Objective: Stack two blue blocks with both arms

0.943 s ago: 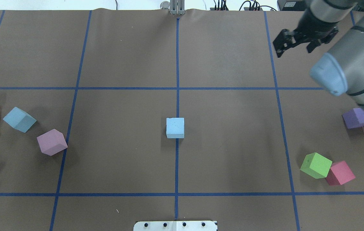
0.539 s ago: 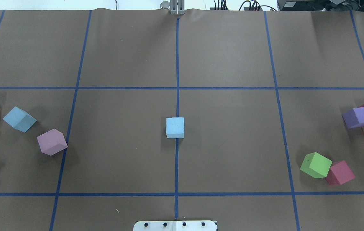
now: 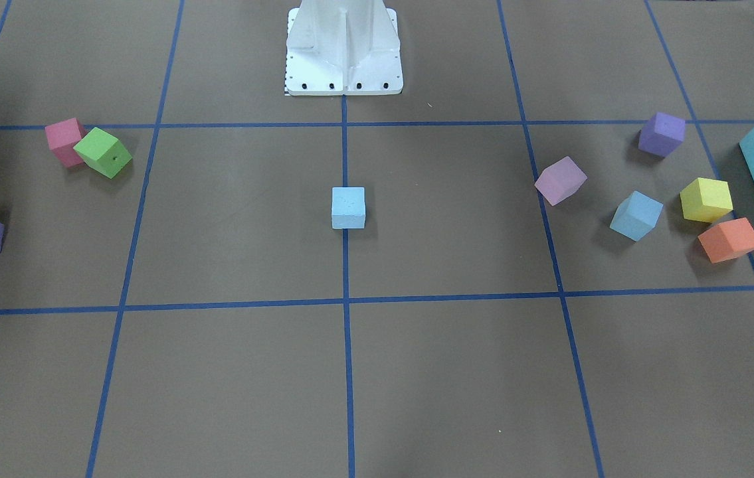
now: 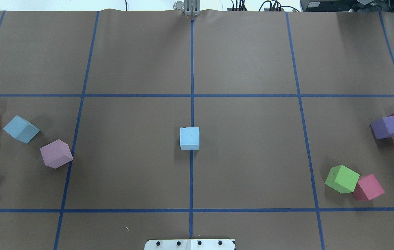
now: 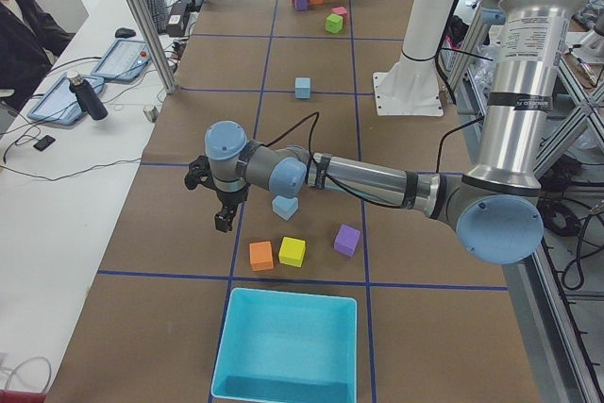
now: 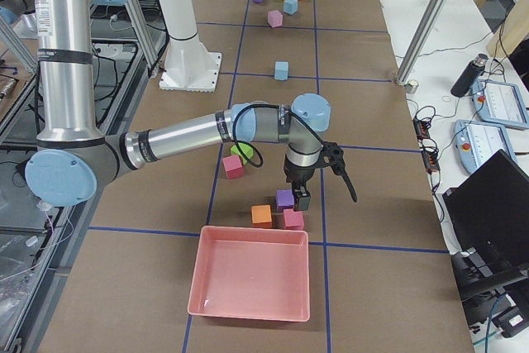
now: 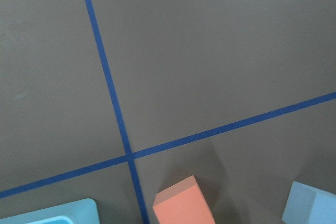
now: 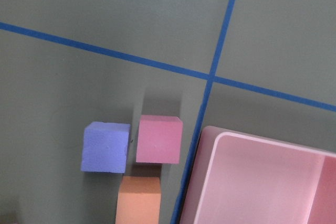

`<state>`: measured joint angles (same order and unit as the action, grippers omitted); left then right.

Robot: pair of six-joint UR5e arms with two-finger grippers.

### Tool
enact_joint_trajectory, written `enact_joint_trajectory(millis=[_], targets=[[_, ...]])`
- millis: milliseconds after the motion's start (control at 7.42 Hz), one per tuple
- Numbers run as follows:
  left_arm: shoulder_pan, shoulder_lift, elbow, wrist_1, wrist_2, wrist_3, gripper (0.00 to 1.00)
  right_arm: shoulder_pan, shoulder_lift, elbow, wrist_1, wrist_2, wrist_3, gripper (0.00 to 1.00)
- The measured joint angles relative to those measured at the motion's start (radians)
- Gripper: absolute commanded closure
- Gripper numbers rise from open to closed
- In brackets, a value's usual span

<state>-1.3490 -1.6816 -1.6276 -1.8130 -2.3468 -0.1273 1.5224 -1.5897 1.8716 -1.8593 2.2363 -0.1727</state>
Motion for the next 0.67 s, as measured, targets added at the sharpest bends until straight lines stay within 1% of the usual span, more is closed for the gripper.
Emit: enact_joint_trajectory(millis=[135,404,539,674], targets=[[0.062,0.004,-0.002,-0.078,0.002,-0.055,0.01,0.003,-0.007,-0.001,0.0,0.001,0.001,0.0],[0.145,0.049,-0.004,-0.245,0.008,-0.112,0.01,0.004,-0.018,-0.002,0.0,0.002,0.003,0.0],[0.173,0.074,-0.004,-0.308,0.018,-0.142,0.01,0.004,-0.022,-0.001,0.0,0.002,0.004,0.0],[0.205,0.09,-0.005,-0.343,0.04,-0.161,0.01,0.004,-0.024,-0.001,0.0,0.002,0.004,0.0]])
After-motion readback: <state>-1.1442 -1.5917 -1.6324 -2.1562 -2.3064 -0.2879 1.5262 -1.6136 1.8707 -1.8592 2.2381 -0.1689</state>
